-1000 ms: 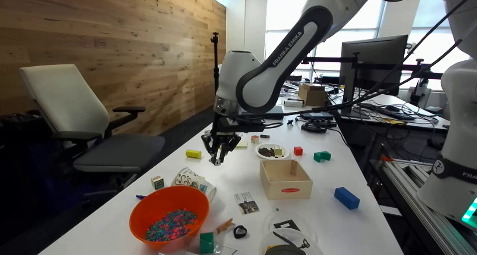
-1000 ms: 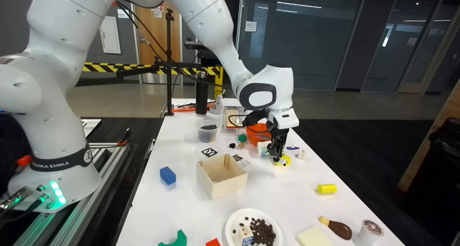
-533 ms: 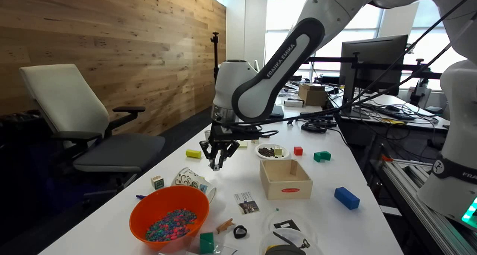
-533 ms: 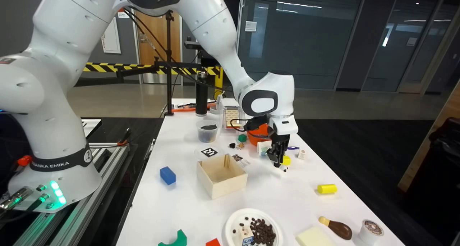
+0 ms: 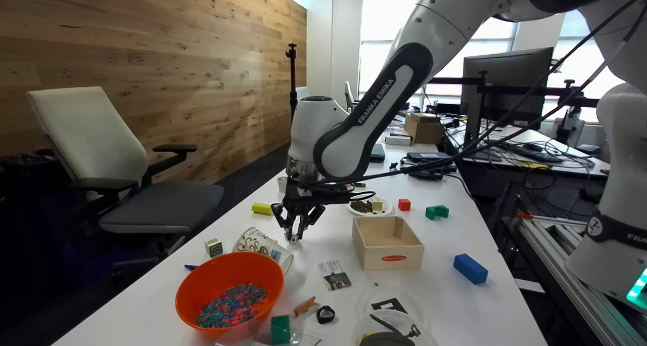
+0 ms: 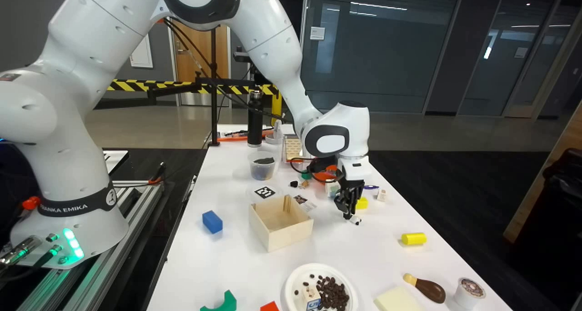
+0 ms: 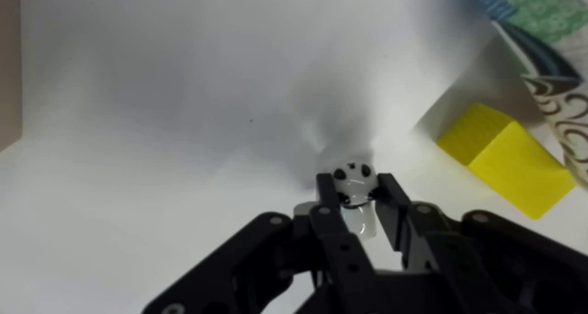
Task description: Move the toy panda to the right.
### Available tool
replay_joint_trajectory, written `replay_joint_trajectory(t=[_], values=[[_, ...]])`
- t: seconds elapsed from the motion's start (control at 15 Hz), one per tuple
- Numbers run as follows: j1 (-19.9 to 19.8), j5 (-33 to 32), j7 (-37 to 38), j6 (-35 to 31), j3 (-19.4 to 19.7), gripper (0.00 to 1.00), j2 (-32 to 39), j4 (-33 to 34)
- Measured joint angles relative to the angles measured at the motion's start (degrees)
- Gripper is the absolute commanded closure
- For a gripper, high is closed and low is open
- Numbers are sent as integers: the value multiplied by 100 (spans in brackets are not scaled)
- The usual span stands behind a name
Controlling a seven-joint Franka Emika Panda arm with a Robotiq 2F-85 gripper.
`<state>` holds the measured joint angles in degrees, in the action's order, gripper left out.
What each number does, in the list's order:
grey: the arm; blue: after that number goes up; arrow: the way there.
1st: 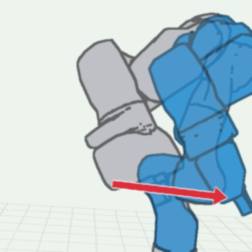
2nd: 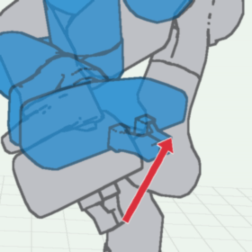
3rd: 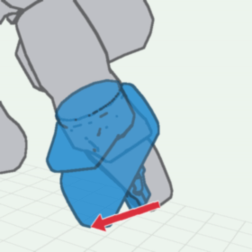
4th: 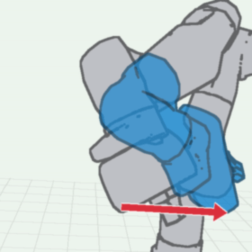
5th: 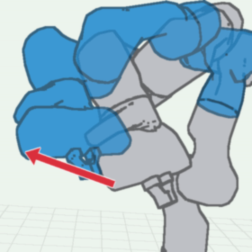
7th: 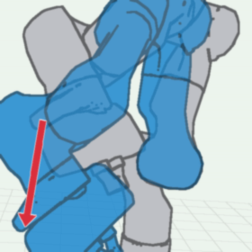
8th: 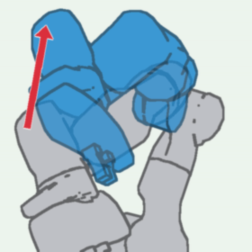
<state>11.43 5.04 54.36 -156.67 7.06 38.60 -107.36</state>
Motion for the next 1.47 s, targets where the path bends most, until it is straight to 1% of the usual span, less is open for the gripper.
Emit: replay_joint_trajectory(t=[0.07, 0.13, 0.2, 0.27, 0.53, 0.6, 0.73, 0.93, 1.2, 1.33, 1.47], values=[[8, 0, 23, -67, 10, 72, 17, 1], [13, 0, 35, -108, 17, 47, 25, 1], [15, 0, 40, -141, 20, 47, 32, 1], [17, 0, 43, -178, 23, 42, 38, 1], [23, -2, 20, -338, 23, 14, 30, 1], [24, -3, -31, -344, 18, 6, 5, 1], [11, -4, -250, -330, -26, 0, -96, -7], [18, -76, -616, -152, -13, 0, -439, -84], [-31, -96, -1276, 161, -8, 0, -1249, -395], [-60, -103, -1684, 684, -47, 0, -1727, -582], [-68, -260, -1982, 1526, -67, 0, -2205, -723]])
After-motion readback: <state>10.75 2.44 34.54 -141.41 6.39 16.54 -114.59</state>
